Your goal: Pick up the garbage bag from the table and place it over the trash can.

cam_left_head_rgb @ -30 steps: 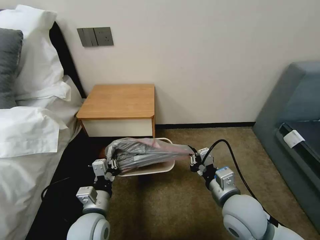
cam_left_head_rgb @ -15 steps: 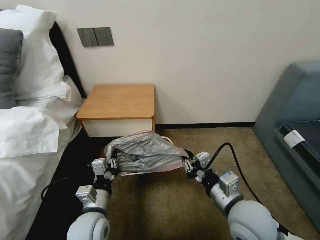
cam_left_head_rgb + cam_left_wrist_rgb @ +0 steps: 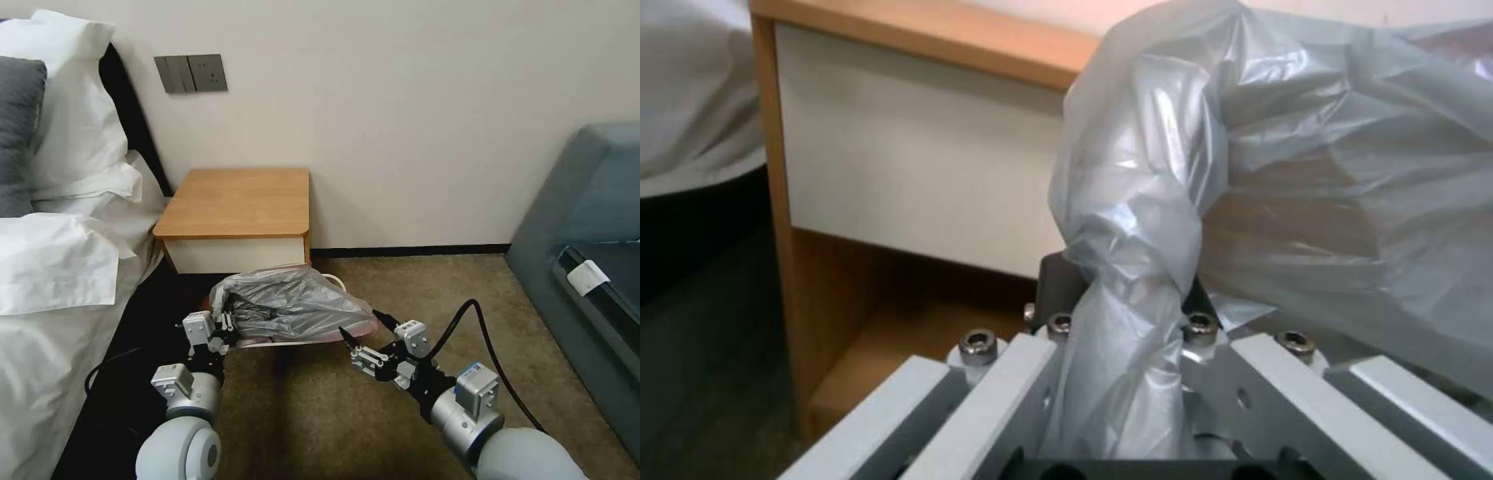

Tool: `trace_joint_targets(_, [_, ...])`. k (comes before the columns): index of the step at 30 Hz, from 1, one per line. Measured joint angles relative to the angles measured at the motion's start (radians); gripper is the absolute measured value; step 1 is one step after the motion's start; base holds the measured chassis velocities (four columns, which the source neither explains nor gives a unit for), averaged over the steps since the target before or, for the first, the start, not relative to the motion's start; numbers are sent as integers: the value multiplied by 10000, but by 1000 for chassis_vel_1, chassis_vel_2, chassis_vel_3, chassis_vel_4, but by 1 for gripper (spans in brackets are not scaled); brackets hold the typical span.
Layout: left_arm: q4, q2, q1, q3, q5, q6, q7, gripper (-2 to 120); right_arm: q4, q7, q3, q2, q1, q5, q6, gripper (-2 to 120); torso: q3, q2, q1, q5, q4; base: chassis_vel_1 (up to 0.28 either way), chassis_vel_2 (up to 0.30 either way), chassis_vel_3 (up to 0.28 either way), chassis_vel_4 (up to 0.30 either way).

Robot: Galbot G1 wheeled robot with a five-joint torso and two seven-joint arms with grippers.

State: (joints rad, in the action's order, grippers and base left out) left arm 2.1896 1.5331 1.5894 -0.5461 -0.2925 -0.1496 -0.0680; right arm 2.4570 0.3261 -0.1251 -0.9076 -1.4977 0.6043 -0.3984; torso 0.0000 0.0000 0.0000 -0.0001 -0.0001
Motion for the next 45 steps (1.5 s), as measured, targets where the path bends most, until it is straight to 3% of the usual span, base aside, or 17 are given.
trace_joint_targets(3, [155, -6, -29, -60, -290, -1, -52, 4, 29, 490, -224, -550, 17, 383, 10, 100, 0, 0, 0, 1, -1, 0, 0, 0, 0])
trace_joint_targets(12, [313, -18, -39, -122, -624, 10, -119, 4, 386, 1297, -785, -1865, -282, 1309, -144, 100, 0, 0, 0, 0, -1, 0, 0, 0, 0])
trace_joint_targets(17, [317, 2, -39, -110, -629, 31, -126, 4, 245, 1575, -999, -2013, -496, 1667, -146, 100, 0, 0, 0, 1, 0, 0, 0, 0, 0])
trace_joint_targets(24, [210, 81, -27, -31, -563, 81, -128, 4, -255, 1878, -688, -2475, -227, 3387, 40, 100, 0, 0, 1, 2, 1, 0, 0, 0, 0])
trace_joint_targets(32, [200, 143, 27, -22, -497, 85, -127, 4, -701, 1791, -411, -3065, 36, 3742, 337, 100, 0, 0, 0, 1, 0, 0, 0, 0, 0])
trace_joint_targets(39, [200, 179, 55, -9, -423, 92, -126, 4, -738, 1621, -386, -3275, 2, 3588, 408, 80, 0, 0, 0, 0, 0, 0, 0, 0, 0])
trace_joint_targets(45, [199, 229, 119, 2, -363, 134, -120, 4, -715, 1484, -351, -3248, -26, 3374, 468, 54, 0, 0, 0, 0, -1, 0, 0, 0, 0])
